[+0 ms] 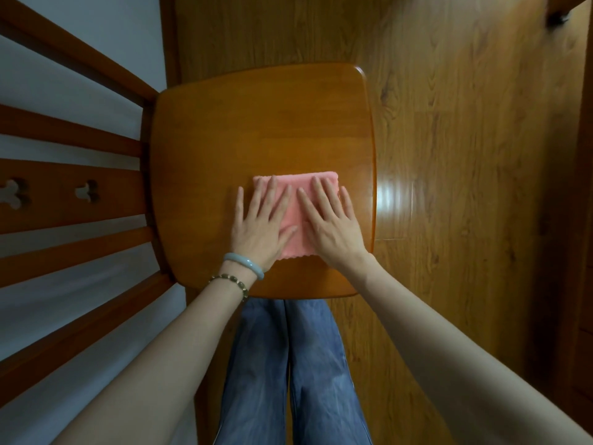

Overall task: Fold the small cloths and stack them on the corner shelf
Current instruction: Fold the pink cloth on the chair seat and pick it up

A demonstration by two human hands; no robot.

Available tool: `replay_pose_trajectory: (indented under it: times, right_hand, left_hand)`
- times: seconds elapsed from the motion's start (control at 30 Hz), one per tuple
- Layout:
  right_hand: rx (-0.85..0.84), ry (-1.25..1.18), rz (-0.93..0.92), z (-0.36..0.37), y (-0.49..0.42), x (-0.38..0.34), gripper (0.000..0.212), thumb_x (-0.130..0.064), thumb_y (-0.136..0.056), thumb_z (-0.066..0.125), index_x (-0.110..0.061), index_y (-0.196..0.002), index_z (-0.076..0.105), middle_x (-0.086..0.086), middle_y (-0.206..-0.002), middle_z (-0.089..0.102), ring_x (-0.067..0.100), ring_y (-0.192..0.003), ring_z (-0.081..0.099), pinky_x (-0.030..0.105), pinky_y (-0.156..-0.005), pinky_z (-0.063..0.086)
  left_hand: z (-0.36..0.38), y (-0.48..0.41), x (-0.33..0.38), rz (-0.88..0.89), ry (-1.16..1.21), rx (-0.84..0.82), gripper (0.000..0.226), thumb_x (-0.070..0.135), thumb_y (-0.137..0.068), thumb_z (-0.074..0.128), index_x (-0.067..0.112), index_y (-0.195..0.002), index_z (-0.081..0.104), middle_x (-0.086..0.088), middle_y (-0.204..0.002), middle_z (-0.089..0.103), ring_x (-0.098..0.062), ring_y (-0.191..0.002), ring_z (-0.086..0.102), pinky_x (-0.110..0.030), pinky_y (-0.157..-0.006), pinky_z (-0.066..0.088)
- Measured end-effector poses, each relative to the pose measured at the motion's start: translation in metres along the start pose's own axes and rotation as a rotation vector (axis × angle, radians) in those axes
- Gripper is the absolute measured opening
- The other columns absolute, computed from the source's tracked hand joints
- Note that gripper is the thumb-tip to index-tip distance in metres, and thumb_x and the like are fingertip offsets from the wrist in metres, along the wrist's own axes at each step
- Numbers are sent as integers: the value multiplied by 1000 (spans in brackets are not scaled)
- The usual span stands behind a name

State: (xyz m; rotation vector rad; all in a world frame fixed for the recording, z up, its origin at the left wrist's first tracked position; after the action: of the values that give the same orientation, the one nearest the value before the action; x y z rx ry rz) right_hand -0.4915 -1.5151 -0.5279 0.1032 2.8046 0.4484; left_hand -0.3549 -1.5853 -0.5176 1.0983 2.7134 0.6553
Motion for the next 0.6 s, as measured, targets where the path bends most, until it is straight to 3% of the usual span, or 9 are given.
replay_pose_trajectory:
  times: [0.1, 0.23, 0.4, 0.5, 0.6]
  right_hand:
    - [-83, 32, 34, 16, 1, 10, 60, -45, -100, 17, -22, -153, 2, 13, -160, 1, 30, -148, -2, 55, -117, 4]
    - [-52, 0, 52, 9, 6, 7, 59, -45, -101, 22, -22, -153, 11, 15, -160, 6, 33, -147, 3, 53, -117, 0]
    - [-89, -8, 51, 16, 21, 6, 61, -47, -100, 22, -22, -153, 9, 15, -160, 5, 33, -147, -1, 54, -117, 1]
    - [47, -180, 170, 1, 16, -2, 63, -32, -95, 46, -10, -149, 23, 23, -155, 20, 36, -145, 14, 52, -117, 9]
    - [229, -446, 490, -15, 16, -4, 57, -25, -88, 62, -3, -136, 39, 20, -134, 43, 31, -122, 41, 41, -105, 36]
  left_hand:
    - [9, -8, -2, -1, -39, -65, 77, 65, -90, 9, 23, -144, -29, -6, -155, -26, -28, -143, -22, -53, -113, -12]
    - [7, -3, -5, 5, -29, -21, 77, 65, -87, 4, 24, -147, -23, -8, -155, -26, -30, -144, -19, -54, -114, -9]
    - [18, 3, -7, 53, -31, -80, 75, 63, -91, 12, 26, -144, -28, -8, -155, -25, -29, -144, -20, -54, -115, -8]
    - [6, 6, -5, -66, 182, -7, 74, 58, -93, 26, 24, -151, -5, -11, -160, -1, -31, -146, 3, -51, -116, 5]
    - [-5, 11, -15, -464, 511, 108, 63, 52, -90, 49, 14, -138, 36, -14, -142, 36, -30, -127, 39, -43, -102, 32]
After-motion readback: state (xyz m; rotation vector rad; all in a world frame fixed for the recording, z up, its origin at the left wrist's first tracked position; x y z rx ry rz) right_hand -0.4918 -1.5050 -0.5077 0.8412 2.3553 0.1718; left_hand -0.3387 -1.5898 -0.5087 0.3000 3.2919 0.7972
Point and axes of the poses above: each hand's wrist, its own y-axis away from the middle knuckle, its own z-axis out of the palm, x = y × z, the point moved 3 cm from there along -y, towards the middle knuckle
